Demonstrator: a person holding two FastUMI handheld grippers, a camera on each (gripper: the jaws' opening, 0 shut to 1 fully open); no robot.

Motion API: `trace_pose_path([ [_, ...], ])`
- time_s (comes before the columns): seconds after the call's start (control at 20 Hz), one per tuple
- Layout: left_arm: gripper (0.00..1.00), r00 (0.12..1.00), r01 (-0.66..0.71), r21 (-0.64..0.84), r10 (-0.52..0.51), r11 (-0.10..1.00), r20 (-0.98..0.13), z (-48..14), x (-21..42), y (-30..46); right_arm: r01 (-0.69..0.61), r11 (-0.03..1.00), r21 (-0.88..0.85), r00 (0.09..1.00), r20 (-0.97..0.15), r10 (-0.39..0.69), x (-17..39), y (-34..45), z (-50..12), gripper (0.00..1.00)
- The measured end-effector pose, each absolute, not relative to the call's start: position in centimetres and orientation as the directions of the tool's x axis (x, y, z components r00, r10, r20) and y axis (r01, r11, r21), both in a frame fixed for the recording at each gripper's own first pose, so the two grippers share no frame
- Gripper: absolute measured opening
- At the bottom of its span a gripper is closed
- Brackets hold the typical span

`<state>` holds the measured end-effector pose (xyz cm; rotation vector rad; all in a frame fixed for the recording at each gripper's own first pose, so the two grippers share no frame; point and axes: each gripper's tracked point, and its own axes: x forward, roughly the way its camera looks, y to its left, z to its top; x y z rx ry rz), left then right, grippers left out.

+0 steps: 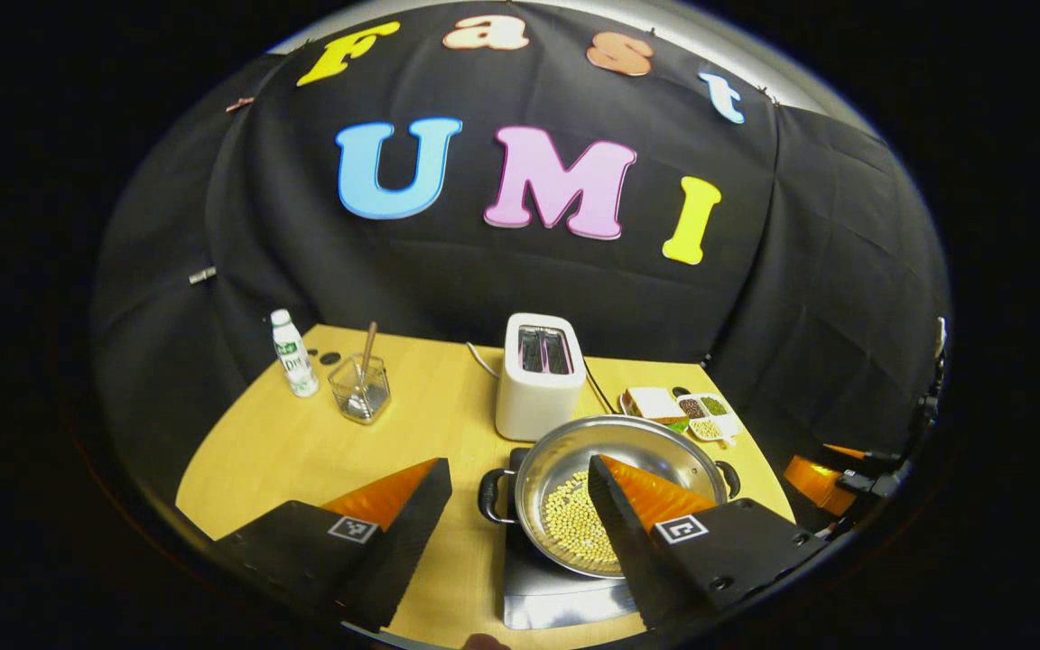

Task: First push the handle of the pot to place it horizontally, then grasp the pot with both hands and set it on the induction cooktop.

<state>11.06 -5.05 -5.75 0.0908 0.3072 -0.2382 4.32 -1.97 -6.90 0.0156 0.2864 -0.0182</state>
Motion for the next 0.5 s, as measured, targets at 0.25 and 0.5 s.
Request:
trace_pose_path([
  [0.25,0.95,0.958,0.232,0.095,-0.211,0.968,-0.195,-1.6,6.0,-4.2,0.023,1.000,0.003,0.988,-0.151,-0.023,0.3,-0.4,-1.9,0.98],
  [0.5,0.95,0.985,0.175,0.183,-0.172,0.967,-0.030,2.4,0.3,-1.6,0.010,1.000,0.027,0.999,-0.053,-0.008,-3.9,2.0,1.4,0.98],
])
